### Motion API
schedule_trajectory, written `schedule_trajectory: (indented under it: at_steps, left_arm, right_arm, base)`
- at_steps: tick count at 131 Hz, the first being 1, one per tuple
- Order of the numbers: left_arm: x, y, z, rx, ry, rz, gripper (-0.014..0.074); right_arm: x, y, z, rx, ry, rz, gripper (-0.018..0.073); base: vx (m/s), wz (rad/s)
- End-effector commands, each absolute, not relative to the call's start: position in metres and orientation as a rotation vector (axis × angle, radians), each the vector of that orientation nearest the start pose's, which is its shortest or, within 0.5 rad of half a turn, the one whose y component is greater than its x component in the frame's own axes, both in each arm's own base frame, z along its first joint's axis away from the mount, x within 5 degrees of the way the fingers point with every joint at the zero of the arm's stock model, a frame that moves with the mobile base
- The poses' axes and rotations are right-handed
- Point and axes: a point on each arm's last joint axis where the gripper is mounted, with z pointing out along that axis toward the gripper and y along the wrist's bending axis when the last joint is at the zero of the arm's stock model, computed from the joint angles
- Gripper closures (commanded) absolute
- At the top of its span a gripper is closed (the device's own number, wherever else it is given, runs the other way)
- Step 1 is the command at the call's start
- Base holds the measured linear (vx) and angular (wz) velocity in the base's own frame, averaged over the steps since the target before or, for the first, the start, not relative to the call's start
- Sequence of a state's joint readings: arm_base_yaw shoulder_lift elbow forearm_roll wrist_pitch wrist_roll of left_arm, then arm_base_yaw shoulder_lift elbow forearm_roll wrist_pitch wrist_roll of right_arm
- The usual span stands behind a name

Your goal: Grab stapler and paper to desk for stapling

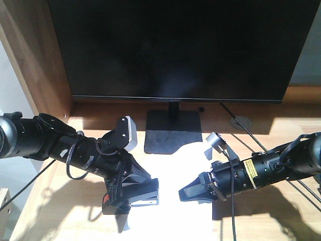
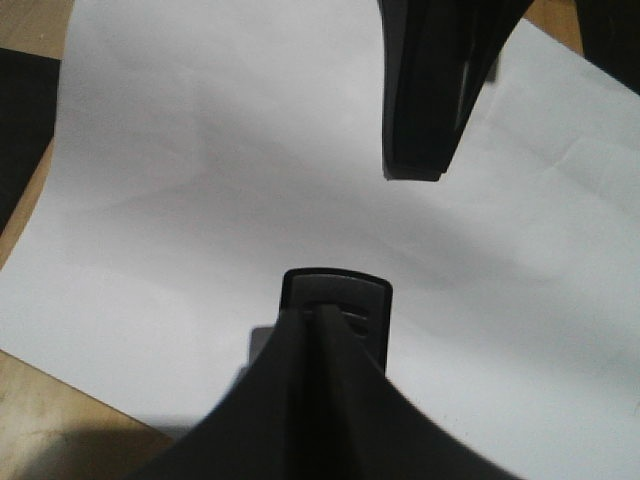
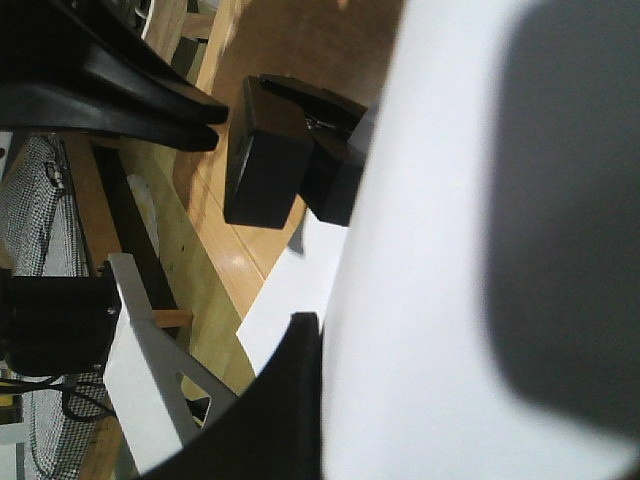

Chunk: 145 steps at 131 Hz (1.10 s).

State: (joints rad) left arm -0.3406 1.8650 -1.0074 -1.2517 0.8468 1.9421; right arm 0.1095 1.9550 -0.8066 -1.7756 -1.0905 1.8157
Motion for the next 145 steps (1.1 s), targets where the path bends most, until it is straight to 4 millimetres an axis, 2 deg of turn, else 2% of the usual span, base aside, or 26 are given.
schedule_trajectory:
  at_steps: [1, 111, 123, 145]
  left_arm:
    - [0.302, -0.181, 0.188, 1.479, 1.788, -0.857, 0.0603]
    - [0.300, -0.182, 0.189, 1.491, 1.770, -0.888, 0.0603]
    - [0.300, -0.182, 0.185, 1.514, 1.759, -0.882, 0.0603]
    - [0.304, -0.183, 0.161, 1.523, 1.812, -0.905, 0.0603]
  right_arm:
    - [0.280, 0.112, 0.134, -0.558, 2.483, 1.516, 0.0562]
    - [0.280, 0.112, 0.134, -0.562, 2.481, 1.515, 0.0562]
    - [0.280, 0.112, 0.134, -0.562, 2.481, 1.515, 0.0562]
    - [0.280, 0.112, 0.134, -0.563, 2.480, 1.515, 0.0562]
  base:
    - [0.00, 0.00]
    - [0.00, 0.00]
    - [0.00, 0.00]
    - [0.00, 0.00]
